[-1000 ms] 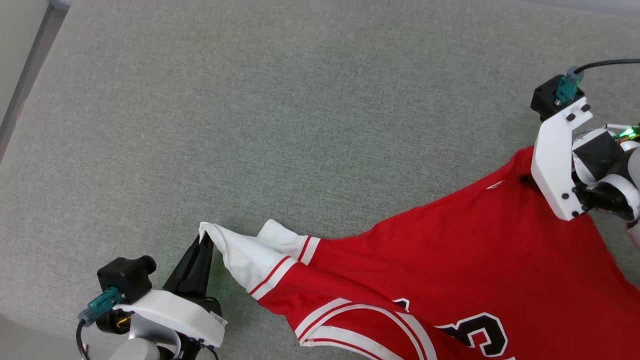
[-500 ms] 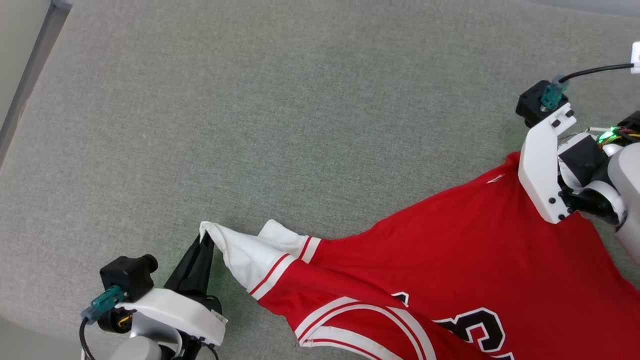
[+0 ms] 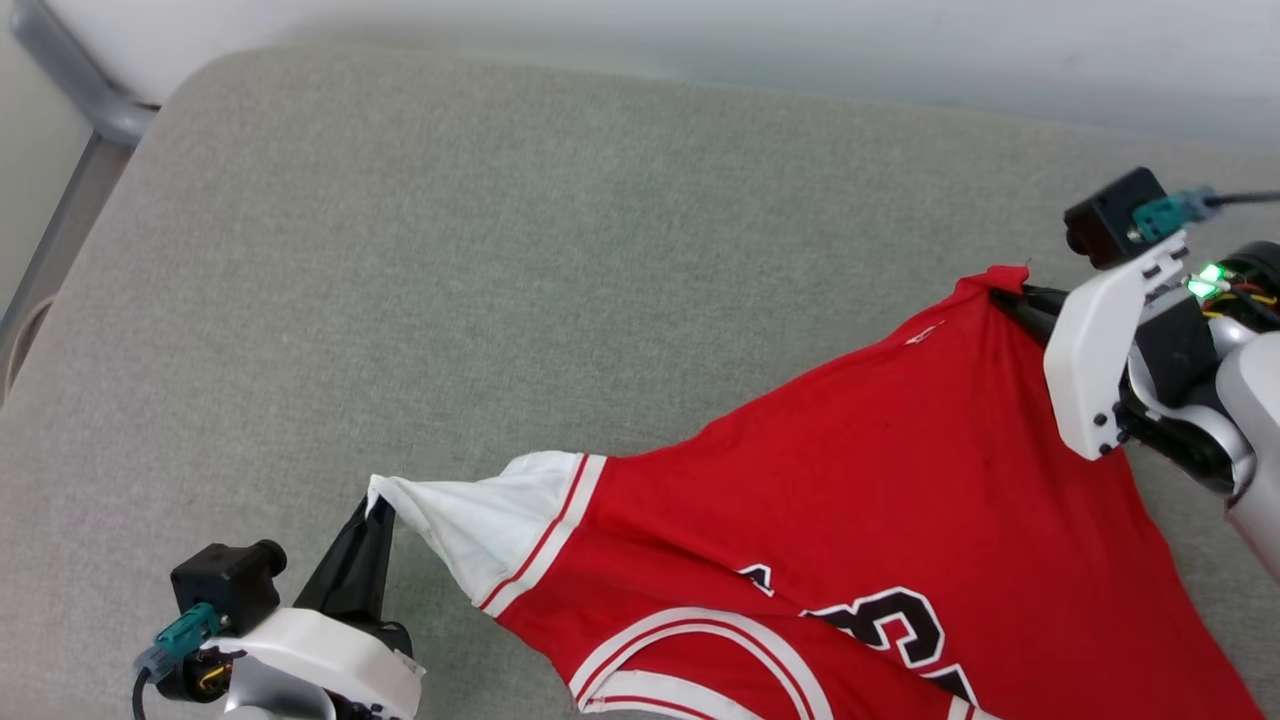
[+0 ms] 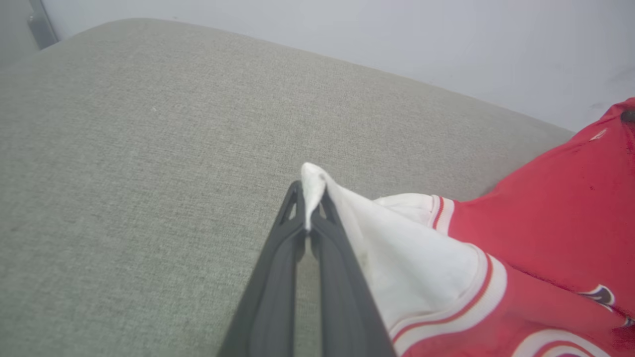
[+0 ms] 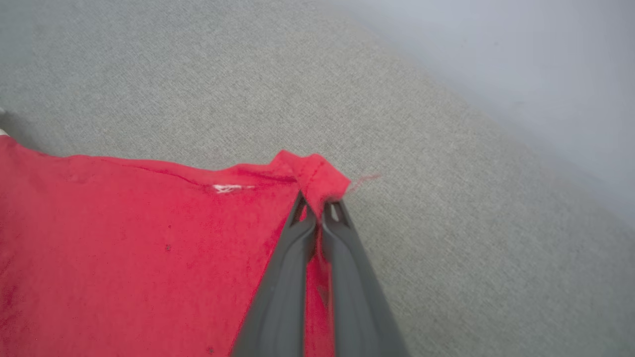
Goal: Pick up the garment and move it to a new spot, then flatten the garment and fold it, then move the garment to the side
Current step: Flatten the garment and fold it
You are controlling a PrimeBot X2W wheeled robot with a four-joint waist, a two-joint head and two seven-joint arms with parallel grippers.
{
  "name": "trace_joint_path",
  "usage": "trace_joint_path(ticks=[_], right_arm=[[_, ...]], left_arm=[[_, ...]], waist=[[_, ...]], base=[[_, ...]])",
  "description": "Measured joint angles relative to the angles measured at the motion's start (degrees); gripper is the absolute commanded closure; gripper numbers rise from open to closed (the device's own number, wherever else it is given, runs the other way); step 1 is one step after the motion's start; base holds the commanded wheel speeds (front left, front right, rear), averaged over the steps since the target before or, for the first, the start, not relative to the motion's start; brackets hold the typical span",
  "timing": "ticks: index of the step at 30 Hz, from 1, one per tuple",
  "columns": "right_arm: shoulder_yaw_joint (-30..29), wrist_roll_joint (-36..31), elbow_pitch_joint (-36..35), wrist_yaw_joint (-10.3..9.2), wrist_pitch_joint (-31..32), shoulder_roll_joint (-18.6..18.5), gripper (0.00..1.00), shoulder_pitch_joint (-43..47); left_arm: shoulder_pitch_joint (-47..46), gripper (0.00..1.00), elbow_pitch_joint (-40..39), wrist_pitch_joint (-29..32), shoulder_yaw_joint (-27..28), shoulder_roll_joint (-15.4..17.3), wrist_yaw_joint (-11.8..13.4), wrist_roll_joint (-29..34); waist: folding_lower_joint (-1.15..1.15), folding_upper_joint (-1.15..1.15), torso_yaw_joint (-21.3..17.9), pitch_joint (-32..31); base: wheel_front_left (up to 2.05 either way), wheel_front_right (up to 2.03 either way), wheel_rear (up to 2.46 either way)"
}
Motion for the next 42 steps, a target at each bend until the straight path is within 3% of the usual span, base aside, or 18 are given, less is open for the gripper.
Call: trace_joint_path(ticks=[10, 17, 21, 31, 36, 42], right_arm=[[-10.53, -1.40, -8.13, -0.01, -8.70, 0.01, 1.00, 8.78], [-20.09, -5.46, -15.55, -0.01, -9.45, 3.54, 1.00, 10.98], [-24.81, -8.59, -19.35, 0.00, -8.40, 6.57, 1.00, 9.42], [-34.67, -14.90, -23.27, 0.00, -5.69, 12.10, 1.00, -9.03], [-36.28, -18.52, -19.26, 0.00, -5.50, 14.46, 1.00, -21.91], [-36.46, -22.94, -9.56, 0.00, -7.33, 16.41, 1.00, -37.90]], left_arm=[[-0.24, 1.00, -8.43, 0.76, 1.27, 3.58, 2.74, 2.83], [-8.79, 1.00, -15.62, 3.27, 3.11, 5.23, 4.24, 4.60], [-17.61, 1.00, -18.36, 5.70, 4.43, 7.19, 3.87, 5.68], [-48.31, 1.00, -17.02, 12.78, 6.08, 10.04, -0.94, 7.23], [-64.31, 1.00, -10.22, 14.96, 5.79, 10.05, -4.25, 7.91], [-82.83, 1.00, 1.67, 15.03, 4.77, 8.78, -8.01, 9.48]], waist=[[0.00, 0.00, -3.48, -5.10], [0.00, 0.00, -5.82, -5.55], [0.00, 0.00, -6.65, -3.71], [0.01, 0.00, -8.28, 5.98], [0.01, 0.00, -8.92, 12.04], [0.01, 0.00, -9.64, 18.48]], base=[[0.00, 0.00, 0.00], [0.00, 0.00, 0.00], [0.00, 0.00, 0.00], [0.00, 0.00, 0.00], [0.00, 0.00, 0.00], [0.00, 0.00, 0.00]])
